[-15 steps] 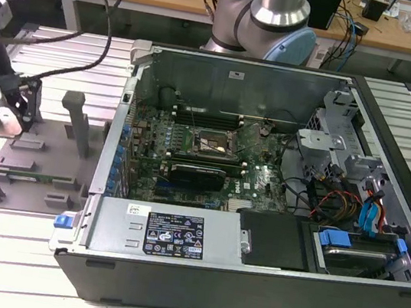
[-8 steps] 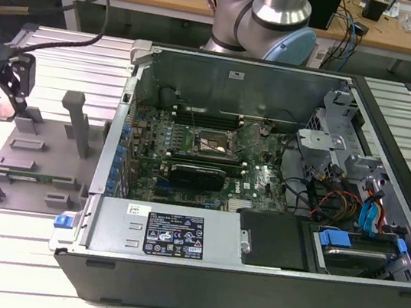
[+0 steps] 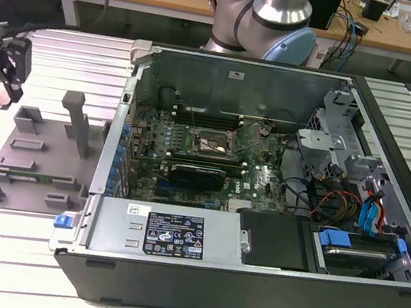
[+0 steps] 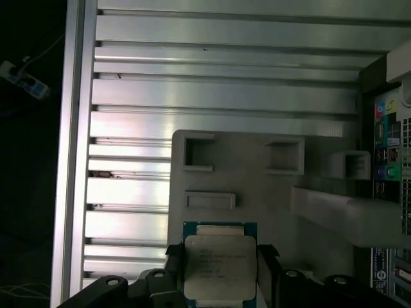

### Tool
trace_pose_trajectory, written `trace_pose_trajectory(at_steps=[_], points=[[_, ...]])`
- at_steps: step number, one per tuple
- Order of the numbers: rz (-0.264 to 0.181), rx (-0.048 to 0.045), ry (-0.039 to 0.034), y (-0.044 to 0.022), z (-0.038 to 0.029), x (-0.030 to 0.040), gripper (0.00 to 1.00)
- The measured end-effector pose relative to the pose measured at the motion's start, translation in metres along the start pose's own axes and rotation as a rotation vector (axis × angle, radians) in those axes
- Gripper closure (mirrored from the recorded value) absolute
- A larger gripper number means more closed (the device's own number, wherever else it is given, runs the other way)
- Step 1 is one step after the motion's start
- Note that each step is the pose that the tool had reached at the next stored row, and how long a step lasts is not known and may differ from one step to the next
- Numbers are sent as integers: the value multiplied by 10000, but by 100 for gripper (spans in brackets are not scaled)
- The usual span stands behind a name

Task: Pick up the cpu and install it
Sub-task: 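Pick up the cpu and move it towards the insertion slot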

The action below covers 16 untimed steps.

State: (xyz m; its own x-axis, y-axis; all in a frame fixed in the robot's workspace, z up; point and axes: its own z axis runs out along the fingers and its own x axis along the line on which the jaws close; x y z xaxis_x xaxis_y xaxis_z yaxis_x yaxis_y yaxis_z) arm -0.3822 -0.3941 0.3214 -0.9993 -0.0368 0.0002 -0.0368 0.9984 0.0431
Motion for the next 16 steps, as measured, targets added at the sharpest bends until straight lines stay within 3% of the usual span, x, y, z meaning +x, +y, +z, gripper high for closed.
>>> trace_pose_trajectory(at_steps=[10,16], points=[[0,0,0,22,-232,-1,45],[0,0,-6,40,-429,-2,45]])
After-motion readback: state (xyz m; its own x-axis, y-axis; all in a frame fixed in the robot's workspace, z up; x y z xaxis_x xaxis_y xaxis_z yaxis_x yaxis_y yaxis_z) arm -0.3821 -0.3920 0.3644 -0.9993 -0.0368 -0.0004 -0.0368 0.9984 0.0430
